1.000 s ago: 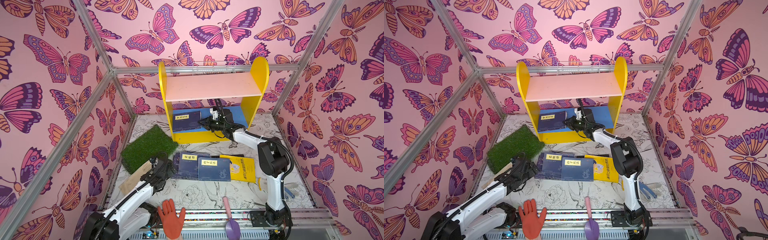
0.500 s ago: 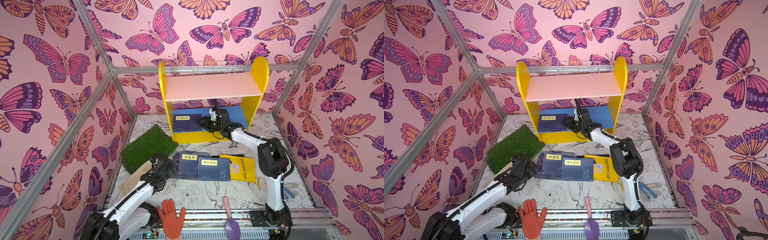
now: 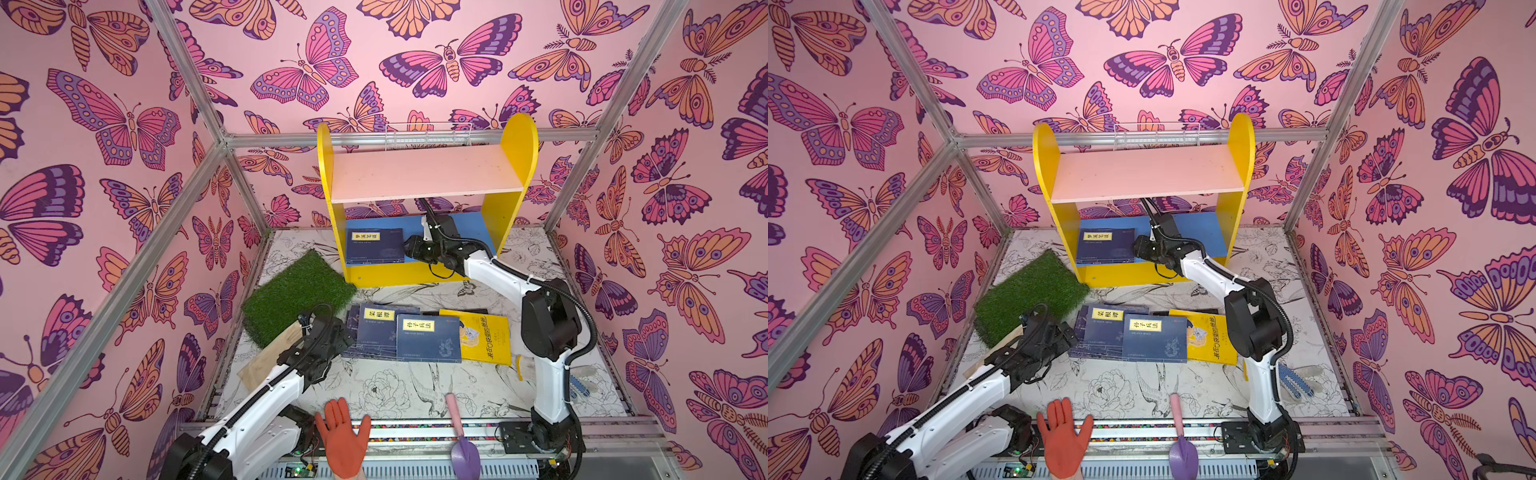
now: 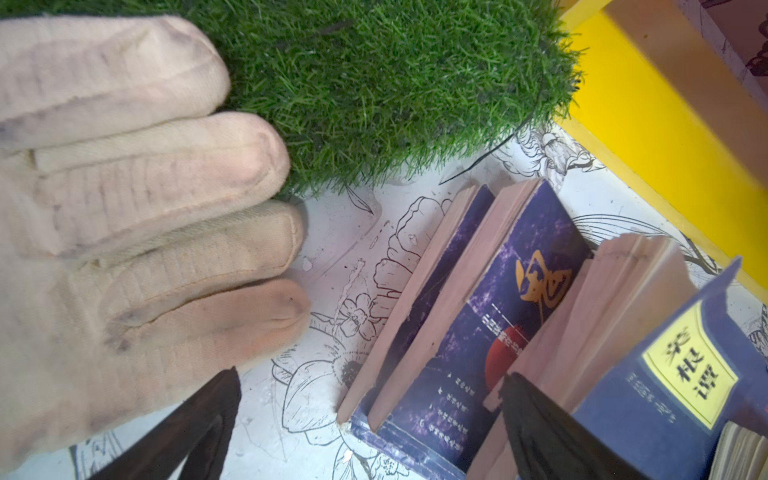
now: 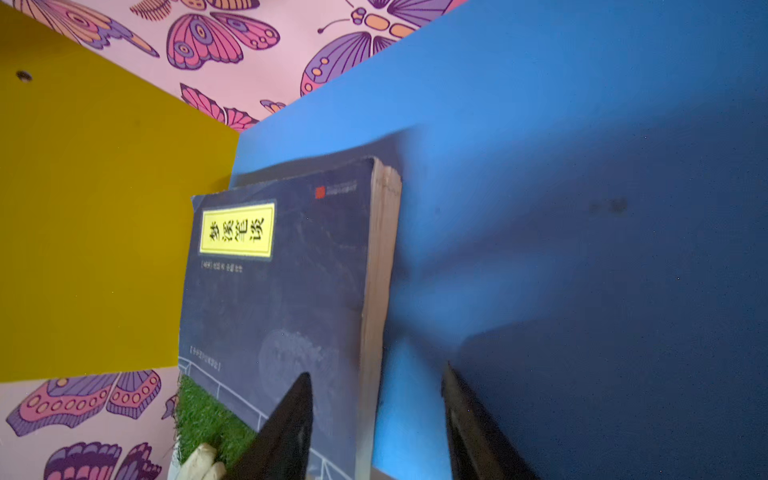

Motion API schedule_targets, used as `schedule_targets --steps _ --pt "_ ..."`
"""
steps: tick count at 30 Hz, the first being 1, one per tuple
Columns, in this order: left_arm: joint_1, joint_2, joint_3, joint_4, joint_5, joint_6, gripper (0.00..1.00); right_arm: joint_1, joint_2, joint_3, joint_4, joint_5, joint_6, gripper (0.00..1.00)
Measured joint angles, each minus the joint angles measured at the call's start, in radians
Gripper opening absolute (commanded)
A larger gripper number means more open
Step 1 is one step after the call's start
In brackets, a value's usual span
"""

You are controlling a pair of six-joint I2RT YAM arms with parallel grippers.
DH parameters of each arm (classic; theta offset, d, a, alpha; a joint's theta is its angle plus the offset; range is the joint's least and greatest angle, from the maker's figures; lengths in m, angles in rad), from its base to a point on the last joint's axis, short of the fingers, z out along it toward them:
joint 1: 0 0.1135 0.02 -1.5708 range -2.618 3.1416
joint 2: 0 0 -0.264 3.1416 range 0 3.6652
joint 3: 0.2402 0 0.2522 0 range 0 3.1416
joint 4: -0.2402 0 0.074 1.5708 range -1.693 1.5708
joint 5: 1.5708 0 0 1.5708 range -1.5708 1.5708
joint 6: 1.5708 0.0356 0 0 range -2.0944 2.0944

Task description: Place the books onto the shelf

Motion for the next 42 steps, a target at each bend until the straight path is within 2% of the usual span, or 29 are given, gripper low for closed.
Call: schedule_targets --steps 5,10,19,22,26,28,31,34,38,42 --pt "0.0 0.031 0.0 -0.001 0.001 0.0 1.0 0.011 -0.015 -0.024 -0.003 -0.014 -0.036 0.29" --pt "0.0 0.039 0.0 -0.006 0.001 0.0 1.0 0.025 -0.01 -0.012 -0.018 -0.042 -0.051 0.2" --pt "0.0 0.036 0.003 -0.012 0.008 0.013 1.0 0.022 0.063 0.085 -0.043 -0.044 -0.05 0.16" --pt "0.0 0.037 0.012 -0.013 0.026 0.034 1.0 0.021 0.064 0.088 -0.042 -0.042 -0.049 0.2" --pt "-0.01 0.037 0.038 -0.012 0.046 0.082 1.0 0.026 0.043 0.044 0.008 -0.026 -0.06 0.49" --pt "-0.029 0.037 0.056 -0.012 0.052 0.114 1.0 0.032 -0.005 -0.004 0.008 0.012 -0.078 0.55" --pt "-0.078 0.032 0.089 -0.011 0.052 0.173 1.0 0.035 -0.108 -0.091 -0.006 0.073 -0.118 0.57" --pt "-0.134 0.016 0.115 0.005 0.06 0.241 1.0 0.034 -0.277 -0.219 -0.014 0.127 -0.165 0.58" --pt "-0.194 0.024 0.13 0.1 0.147 0.338 1.0 0.033 -0.542 -0.421 -0.015 0.151 -0.209 0.58" --pt "-0.259 0.116 0.17 0.162 0.26 0.453 1.0 0.033 -0.742 -0.626 -0.048 0.135 -0.213 0.59"
